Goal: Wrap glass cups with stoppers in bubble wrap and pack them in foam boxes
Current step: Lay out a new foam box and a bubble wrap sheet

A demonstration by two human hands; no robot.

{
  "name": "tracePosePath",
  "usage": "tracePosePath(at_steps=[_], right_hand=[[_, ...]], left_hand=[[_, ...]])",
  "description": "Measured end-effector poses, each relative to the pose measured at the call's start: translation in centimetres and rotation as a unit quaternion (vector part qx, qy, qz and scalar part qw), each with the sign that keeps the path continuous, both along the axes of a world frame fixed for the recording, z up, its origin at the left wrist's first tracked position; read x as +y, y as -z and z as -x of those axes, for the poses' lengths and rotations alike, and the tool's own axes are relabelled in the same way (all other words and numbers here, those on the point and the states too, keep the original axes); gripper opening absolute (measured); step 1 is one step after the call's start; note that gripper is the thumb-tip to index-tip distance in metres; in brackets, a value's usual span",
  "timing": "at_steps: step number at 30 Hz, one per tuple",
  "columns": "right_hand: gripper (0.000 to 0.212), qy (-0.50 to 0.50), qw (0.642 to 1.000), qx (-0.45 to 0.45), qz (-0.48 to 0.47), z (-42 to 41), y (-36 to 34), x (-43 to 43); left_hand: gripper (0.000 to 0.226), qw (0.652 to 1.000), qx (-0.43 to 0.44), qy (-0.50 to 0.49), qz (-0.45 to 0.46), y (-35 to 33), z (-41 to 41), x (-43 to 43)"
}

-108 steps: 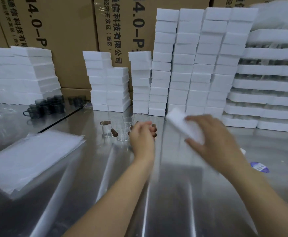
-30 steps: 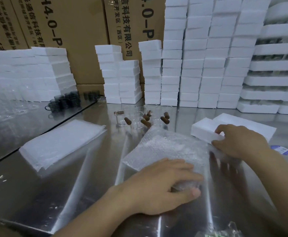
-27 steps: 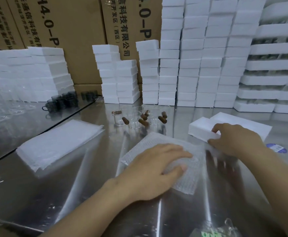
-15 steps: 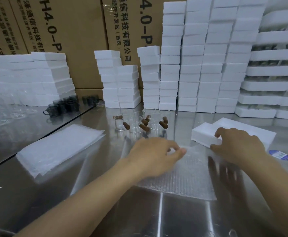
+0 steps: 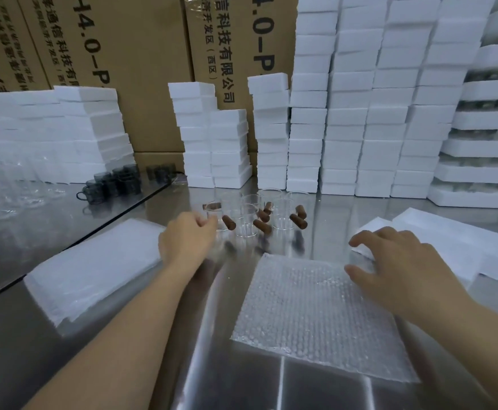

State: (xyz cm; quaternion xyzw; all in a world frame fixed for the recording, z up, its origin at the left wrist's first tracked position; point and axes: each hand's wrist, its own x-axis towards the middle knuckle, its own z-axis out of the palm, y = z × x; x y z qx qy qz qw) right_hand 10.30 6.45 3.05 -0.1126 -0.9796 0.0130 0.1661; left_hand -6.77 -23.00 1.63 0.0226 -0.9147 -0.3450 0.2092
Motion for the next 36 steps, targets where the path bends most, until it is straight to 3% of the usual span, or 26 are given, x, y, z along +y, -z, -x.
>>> tracePosePath(at_steps=[2,9,16,22,28,32,36], right_hand=[[0.048,0.003,1.0,-0.006,-0.002,0.1,0.1,0.0],[0.045,0.016,1.0,-0.015,-0.001,0.2,0.5,0.6],[0.046,0.017,1.0,-0.017,-0.016,-0.1,-0.2,0.9],[0.047,0.023,0.999,-0.016,-0.023,-0.1,-0.4,1.2],[0.044,0.007,1.0,-0.007,-0.015,-0.1,-0.1,1.0],[0.038,-0.053,0.989,0.097,0.101,-0.3,-0.5,-0.5],[0.049,-0.12,0.915,0.215,0.321,-1.0,-0.8,-3.3]], left_hand=[[0.056,0.999,-0.046,0.012,0.016,0.6,0.6,-0.2],[0.073,0.995,-0.07,0.017,0.067,1.3,2.0,2.0],[0.049,0.983,-0.112,0.018,-0.144,1.0,2.0,3.0],[0.031,0.922,-0.103,0.0,-0.374,0.2,2.4,2.6],[0.041,0.935,0.006,0.052,-0.35,-1.8,-0.2,2.9],[0.031,0.925,0.074,0.18,-0.327,-3.3,-5.0,6.2],[0.018,0.899,0.129,0.309,-0.282,-3.0,-9.3,9.6]])
